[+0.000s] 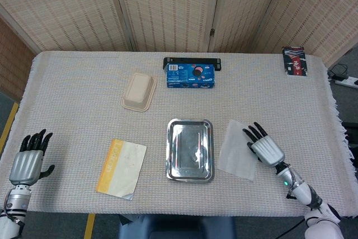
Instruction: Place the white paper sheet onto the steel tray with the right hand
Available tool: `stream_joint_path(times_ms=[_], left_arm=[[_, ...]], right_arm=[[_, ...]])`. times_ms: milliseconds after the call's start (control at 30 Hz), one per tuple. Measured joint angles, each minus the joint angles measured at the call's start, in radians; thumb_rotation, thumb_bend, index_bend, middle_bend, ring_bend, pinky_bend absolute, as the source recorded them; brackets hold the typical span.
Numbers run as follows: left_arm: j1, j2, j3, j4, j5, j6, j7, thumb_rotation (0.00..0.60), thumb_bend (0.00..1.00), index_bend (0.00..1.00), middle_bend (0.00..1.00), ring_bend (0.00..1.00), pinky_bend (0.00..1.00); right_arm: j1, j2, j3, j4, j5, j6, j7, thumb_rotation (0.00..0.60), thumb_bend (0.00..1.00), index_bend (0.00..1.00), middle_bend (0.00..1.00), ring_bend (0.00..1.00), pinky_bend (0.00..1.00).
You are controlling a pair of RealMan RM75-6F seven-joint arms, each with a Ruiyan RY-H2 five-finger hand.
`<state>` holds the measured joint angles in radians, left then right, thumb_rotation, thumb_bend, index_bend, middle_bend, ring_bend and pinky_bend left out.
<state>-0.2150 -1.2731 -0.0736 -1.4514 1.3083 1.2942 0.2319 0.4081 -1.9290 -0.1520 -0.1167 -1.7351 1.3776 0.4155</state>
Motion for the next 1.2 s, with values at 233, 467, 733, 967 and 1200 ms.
stream_joint_path(times_ms=[233,467,733,967,1200], left_arm=[[0.002,0.0,0.003,-0.003,0.005,0.006,0.0,0.6,0.31,0.0,0.0,0.0,0.0],[0.007,0.003,0.004,-0.009,0.011,0.016,-0.001,0.6,0.31,0.0,0.0,0.0,0.0],[0.007,0.004,0.004,-0.011,0.013,0.02,-0.002,0.6,0.32,0.0,0.0,0.0,0.0],[0.009,0.003,0.002,-0.011,0.013,0.026,0.001,0.6,0.32,0.0,0.0,0.0,0.0],[0.012,0.003,0.002,-0.017,0.019,0.035,0.001,0.6,0.32,0.0,0.0,0.0,0.0]], right_arm=[[-0.003,0.003,0.007,0.002,0.009,0.02,0.003,0.6,0.42,0.74,0.21,0.13,0.0],[-0.004,0.005,0.014,0.0,0.017,0.044,0.006,0.6,0.42,0.74,0.21,0.14,0.0],[0.0,0.001,0.022,-0.001,0.027,0.037,0.008,0.6,0.42,0.75,0.22,0.14,0.0],[0.005,-0.019,0.04,-0.005,0.046,0.049,0.019,0.6,0.45,0.75,0.24,0.16,0.0],[0.012,-0.042,0.039,0.003,0.046,0.035,0.019,0.6,0.55,0.75,0.25,0.17,0.0]])
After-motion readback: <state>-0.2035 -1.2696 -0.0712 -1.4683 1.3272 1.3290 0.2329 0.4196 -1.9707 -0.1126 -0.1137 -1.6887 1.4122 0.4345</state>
